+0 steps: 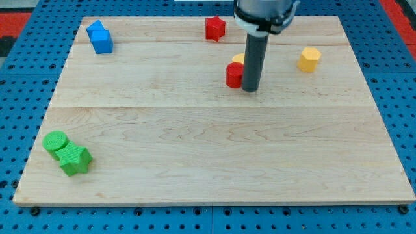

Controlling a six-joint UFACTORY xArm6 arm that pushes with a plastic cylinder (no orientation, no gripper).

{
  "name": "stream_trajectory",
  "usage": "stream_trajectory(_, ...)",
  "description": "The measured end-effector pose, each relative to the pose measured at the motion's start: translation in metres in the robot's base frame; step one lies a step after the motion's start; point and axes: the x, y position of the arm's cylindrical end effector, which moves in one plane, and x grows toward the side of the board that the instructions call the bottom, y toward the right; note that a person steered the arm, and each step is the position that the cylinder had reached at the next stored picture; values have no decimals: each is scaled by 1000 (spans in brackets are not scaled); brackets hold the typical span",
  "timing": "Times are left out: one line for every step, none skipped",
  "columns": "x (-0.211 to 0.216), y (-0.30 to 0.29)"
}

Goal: Put the red circle into the red star

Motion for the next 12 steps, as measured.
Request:
stream_trajectory(-45,-52)
stream_trajectory(-15,-56)
stream_trajectory(-48,-81)
stream_trajectory(-95,-65)
stream_trajectory(-87,-62)
stream_trajectory(-71,-95)
stream_trajectory(-80,-117)
stream_trajectory(-109,-90)
stream_trajectory(-99,-89)
stream_trajectory(-99,-89)
stream_trajectory(-100,-89)
stream_trajectory(-100,-89)
